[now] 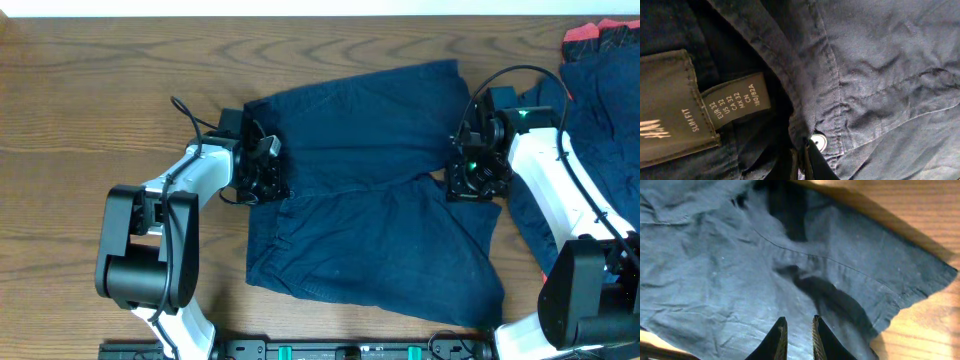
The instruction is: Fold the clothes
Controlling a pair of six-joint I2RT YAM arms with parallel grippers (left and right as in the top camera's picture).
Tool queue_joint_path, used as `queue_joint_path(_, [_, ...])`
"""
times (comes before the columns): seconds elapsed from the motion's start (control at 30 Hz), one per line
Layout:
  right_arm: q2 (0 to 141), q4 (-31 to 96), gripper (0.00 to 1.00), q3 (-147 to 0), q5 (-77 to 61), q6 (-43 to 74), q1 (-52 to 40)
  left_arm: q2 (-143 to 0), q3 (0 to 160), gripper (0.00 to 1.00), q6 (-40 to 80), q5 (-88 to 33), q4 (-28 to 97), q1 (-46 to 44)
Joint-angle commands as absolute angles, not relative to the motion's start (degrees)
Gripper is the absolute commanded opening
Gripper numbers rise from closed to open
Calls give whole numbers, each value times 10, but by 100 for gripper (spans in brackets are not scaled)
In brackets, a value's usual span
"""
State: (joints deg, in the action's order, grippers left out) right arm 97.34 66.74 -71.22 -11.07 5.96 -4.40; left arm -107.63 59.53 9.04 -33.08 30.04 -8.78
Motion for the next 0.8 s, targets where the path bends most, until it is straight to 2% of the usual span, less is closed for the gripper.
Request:
queue_joint_path(0.0, [976, 683, 17, -710, -84, 69, -38, -1066, 588, 6, 88, -341, 304, -83])
queue_joint_path(0.27, [976, 742, 18, -710, 3, 148, -4, -999, 588, 6, 90, -341, 312, -52])
queue_joint_path(0.47, [976, 757, 18, -710, 4, 150, 1, -930, 588, 6, 103, -343, 320, -35])
queue_joint_path(0.63, [976, 749, 19, -691, -4, 152, 0, -910, 588, 6, 103, -337, 321, -36])
queue_joint_path(0.77, [976, 713, 17, -647, -5, 165, 0, -913, 588, 6, 103, -283, 329, -36])
